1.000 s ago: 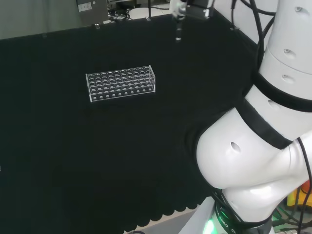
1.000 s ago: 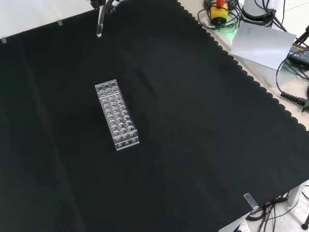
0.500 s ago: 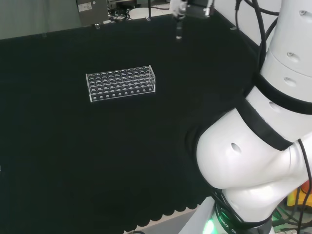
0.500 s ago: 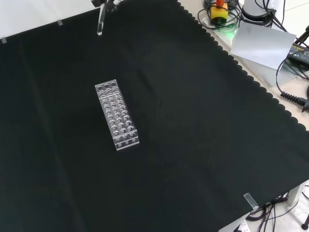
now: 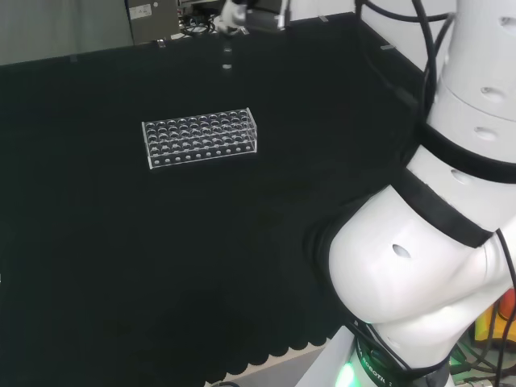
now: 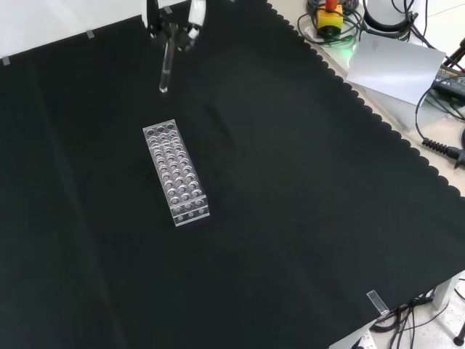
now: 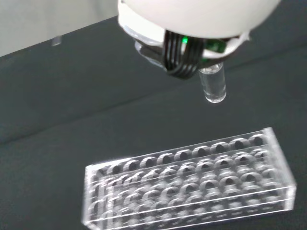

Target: Shake the test tube.

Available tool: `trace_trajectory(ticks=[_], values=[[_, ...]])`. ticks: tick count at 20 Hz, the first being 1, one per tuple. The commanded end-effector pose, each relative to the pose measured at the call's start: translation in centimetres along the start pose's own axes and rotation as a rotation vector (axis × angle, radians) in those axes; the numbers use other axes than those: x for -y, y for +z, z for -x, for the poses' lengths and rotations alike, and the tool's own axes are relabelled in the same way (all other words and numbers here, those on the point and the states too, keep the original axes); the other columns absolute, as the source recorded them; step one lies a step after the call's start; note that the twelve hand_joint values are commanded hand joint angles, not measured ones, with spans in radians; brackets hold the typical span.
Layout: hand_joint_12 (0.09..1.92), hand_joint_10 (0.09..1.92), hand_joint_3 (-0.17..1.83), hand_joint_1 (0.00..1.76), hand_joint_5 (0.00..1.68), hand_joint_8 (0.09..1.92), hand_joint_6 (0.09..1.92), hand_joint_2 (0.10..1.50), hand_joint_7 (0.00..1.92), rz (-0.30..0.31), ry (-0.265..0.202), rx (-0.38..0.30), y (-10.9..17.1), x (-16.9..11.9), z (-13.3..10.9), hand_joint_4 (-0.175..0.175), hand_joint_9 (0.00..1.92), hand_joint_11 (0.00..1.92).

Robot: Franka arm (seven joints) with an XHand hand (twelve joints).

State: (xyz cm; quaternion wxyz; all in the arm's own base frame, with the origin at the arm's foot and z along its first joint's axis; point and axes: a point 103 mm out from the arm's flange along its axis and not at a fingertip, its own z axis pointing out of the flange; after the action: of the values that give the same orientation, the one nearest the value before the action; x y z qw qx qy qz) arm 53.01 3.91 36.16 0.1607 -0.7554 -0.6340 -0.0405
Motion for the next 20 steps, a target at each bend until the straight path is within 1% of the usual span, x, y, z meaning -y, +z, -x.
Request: trace_trajectory(ticks=[1, 3, 5, 7, 9, 11, 14, 16, 20], values=[[0.9, 0.57, 0.71, 1.43, 1.29, 0.67, 0.61, 0.59, 1.37, -0.091, -0.166, -0.085, 3.0, 0.4, -9.1, -0.175, 1.32, 1.2], [0.9, 0.57, 0.71, 1.43, 1.29, 0.67, 0.61, 0.59, 1.37, -0.099, -0.181, -0.096, 3.2, 0.5, -10.0, -0.175, 1.32, 1.2], [0.9, 0.57, 0.71, 1.43, 1.29, 0.67, 0.61, 0.59, 1.37, -0.1, -0.183, -0.102, 3.1, 0.4, -10.1, -0.175, 1.32, 1.2], [0.9, 0.57, 0.71, 1.43, 1.29, 0.67, 0.61, 0.59, 1.37, -0.096, -0.169, -0.104, 3.0, 0.3, -9.6, -0.175, 1.32, 1.2], [0.9, 0.57, 0.71, 1.43, 1.29, 0.67, 0.61, 0.59, 1.37, -0.09, -0.145, -0.104, 2.8, 0.1, -8.4, -0.175, 1.32, 1.2], [0.9, 0.57, 0.71, 1.43, 1.29, 0.67, 0.61, 0.59, 1.37, -0.083, -0.113, -0.095, 2.6, -0.1, -6.6, -0.175, 1.32, 1.2], [0.9, 0.57, 0.71, 1.43, 1.29, 0.67, 0.61, 0.59, 1.37, -0.067, -0.046, -0.082, 2.1, -0.4, -3.2, -0.175, 1.32, 1.2], [0.9, 0.57, 0.71, 1.43, 1.29, 0.67, 0.61, 0.59, 1.37, -0.052, 0.003, -0.069, 1.6, -0.5, -0.4, -0.175, 1.32, 1.2], [0.9, 0.57, 0.71, 1.43, 1.29, 0.67, 0.61, 0.59, 1.37, -0.019, 0.115, -0.041, 0.5, -0.4, 5.5, -0.175, 1.32, 1.2]])
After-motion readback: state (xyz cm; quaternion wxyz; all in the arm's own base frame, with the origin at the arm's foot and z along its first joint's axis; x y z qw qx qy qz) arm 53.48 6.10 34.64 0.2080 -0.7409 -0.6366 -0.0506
